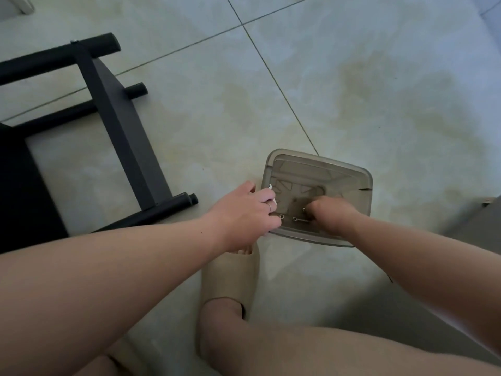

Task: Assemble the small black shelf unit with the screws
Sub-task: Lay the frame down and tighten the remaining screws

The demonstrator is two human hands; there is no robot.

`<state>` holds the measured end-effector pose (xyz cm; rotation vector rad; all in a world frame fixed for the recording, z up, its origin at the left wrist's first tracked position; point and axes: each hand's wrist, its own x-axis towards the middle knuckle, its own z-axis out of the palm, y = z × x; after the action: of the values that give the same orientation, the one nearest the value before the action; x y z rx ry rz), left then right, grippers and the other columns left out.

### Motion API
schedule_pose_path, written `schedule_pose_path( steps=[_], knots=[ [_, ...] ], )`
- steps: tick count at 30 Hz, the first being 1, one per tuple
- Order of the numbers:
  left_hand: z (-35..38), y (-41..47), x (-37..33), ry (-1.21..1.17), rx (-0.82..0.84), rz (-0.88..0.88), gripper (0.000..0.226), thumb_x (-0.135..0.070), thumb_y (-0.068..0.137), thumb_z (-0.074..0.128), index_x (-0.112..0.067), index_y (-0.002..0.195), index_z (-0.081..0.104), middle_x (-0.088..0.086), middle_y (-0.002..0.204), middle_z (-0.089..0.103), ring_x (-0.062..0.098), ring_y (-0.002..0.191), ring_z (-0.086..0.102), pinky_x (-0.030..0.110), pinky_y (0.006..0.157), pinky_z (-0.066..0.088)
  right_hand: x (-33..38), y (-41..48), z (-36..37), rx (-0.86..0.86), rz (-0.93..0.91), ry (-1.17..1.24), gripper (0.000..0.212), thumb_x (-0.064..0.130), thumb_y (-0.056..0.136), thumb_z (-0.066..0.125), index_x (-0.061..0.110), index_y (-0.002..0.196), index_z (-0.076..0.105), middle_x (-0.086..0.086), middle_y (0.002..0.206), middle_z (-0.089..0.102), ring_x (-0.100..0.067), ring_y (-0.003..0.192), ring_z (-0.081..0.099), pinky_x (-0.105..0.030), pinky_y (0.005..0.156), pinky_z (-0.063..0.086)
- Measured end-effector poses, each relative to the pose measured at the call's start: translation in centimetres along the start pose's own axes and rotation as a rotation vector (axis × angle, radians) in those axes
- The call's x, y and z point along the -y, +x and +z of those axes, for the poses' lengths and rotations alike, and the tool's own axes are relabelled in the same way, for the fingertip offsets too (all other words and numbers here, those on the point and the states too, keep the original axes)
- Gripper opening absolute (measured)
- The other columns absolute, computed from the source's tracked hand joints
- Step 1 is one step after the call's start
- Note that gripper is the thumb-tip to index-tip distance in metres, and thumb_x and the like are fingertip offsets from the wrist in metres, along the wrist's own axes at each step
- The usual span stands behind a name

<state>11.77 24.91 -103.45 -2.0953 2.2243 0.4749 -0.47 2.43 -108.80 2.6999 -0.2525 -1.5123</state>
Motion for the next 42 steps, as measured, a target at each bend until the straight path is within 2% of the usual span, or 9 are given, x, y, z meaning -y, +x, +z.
schedule_pose_path(
  steps=[7, 10, 13, 17, 21, 27, 34, 38, 42],
  knots=[
    [-0.6, 0.4, -0.1, 0.057, 0.032, 0.013, 0.018, -0.034, 0.105, 0.043, -0.023, 0.113, 0.055, 0.001, 0.120, 0.059, 0.025, 0.130, 0.038, 0.040, 0.091, 0.034, 0.1, 0.3, -0.5, 0.064, 0.033, 0.166, 0.007, 0.020, 0.088, 0.062, 0.026, 0.084, 0.064, -0.002, 0.095, 0.066, -0.027, 0.089, 0.064, -0.030, 0.070, 0.049],
    [-0.8, 0.6, -0.3, 0.078, 0.062, 0.016, 0.020, -0.034, 0.106, 0.042, -0.022, 0.115, 0.055, 0.003, 0.123, 0.058, 0.026, 0.131, 0.037, 0.040, 0.090, 0.032, 0.4, 0.2, -0.6, 0.095, 0.042, 0.260, 0.009, 0.019, 0.089, 0.061, 0.022, 0.088, 0.069, -0.005, 0.100, 0.071, -0.026, 0.089, 0.064, -0.026, 0.069, 0.042],
    [-0.9, 0.8, -0.6, 0.085, 0.092, 0.003, 0.021, -0.035, 0.106, 0.041, -0.022, 0.115, 0.055, 0.002, 0.122, 0.059, 0.026, 0.129, 0.037, 0.039, 0.089, 0.031, 0.5, -0.3, -1.0, 0.084, 0.090, 0.355, 0.008, 0.022, 0.088, 0.064, 0.015, 0.088, 0.068, -0.006, 0.088, 0.067, -0.026, 0.079, 0.058, -0.026, 0.066, 0.040],
    [-1.5, 1.1, -0.5, 0.073, 0.080, -0.040, 0.022, -0.035, 0.103, 0.045, -0.022, 0.115, 0.058, 0.000, 0.125, 0.059, 0.025, 0.128, 0.041, 0.038, 0.096, 0.033, 0.3, -2.1, -2.5, -0.093, 0.187, 0.559, 0.014, 0.025, 0.088, 0.066, 0.014, 0.083, 0.058, -0.002, 0.078, 0.057, -0.025, 0.077, 0.055, -0.030, 0.059, 0.037],
    [-3.6, -0.9, 1.6, 0.061, -0.167, -0.046, 0.025, -0.039, 0.094, 0.053, -0.024, 0.111, 0.063, -0.003, 0.128, 0.061, 0.024, 0.131, 0.045, 0.043, 0.102, 0.036, 0.1, -4.6, -4.6, -0.319, 0.238, 0.726, 0.012, 0.017, 0.088, 0.062, 0.020, 0.080, 0.054, 0.002, 0.077, 0.059, -0.018, 0.070, 0.056, -0.027, 0.053, 0.036],
    [-7.5, -7.7, 6.4, -0.058, -0.225, -0.473, 0.037, -0.039, 0.095, 0.054, -0.024, 0.129, 0.057, 0.000, 0.138, 0.055, 0.026, 0.132, 0.043, 0.046, 0.103, 0.034, 2.8, -8.3, -8.3, -0.612, 0.158, 1.003, 0.020, 0.016, 0.089, 0.069, 0.026, 0.077, 0.056, 0.004, 0.075, 0.066, -0.015, 0.070, 0.062, -0.026, 0.060, 0.045],
    [-10.7, -16.1, 10.2, -0.470, -0.020, -0.971, 0.035, -0.041, 0.100, 0.051, -0.021, 0.128, 0.054, 0.002, 0.123, 0.063, 0.025, 0.108, 0.059, 0.045, 0.094, 0.050, 11.1, -10.9, -13.2, -0.548, -0.154, 1.448, 0.019, 0.001, 0.088, 0.074, 0.012, 0.078, 0.062, -0.003, 0.066, 0.064, -0.012, 0.052, 0.055, -0.031, 0.062, 0.049],
    [-9.9, -18.6, 10.2, -0.590, 0.168, -1.025, 0.045, -0.048, 0.103, 0.045, -0.013, 0.126, 0.062, 0.006, 0.127, 0.063, 0.027, 0.112, 0.058, 0.037, 0.091, 0.045, 14.8, -11.7, -14.2, -0.457, -0.262, 1.511, 0.014, 0.001, 0.086, 0.075, 0.010, 0.081, 0.067, 0.002, 0.064, 0.067, -0.010, 0.056, 0.059, -0.022, 0.059, 0.053],
    [-7.1, -19.0, 9.8, -0.735, 0.392, -0.944, 0.056, -0.057, 0.102, 0.037, -0.011, 0.124, 0.062, 0.004, 0.118, 0.067, 0.023, 0.101, 0.064, 0.041, 0.096, 0.049, 17.5, -11.2, -14.2, -0.382, -0.304, 1.530, 0.017, -0.004, 0.087, 0.072, 0.011, 0.080, 0.068, -0.004, 0.068, 0.069, -0.012, 0.059, 0.063, -0.025, 0.062, 0.056]
  ],
)
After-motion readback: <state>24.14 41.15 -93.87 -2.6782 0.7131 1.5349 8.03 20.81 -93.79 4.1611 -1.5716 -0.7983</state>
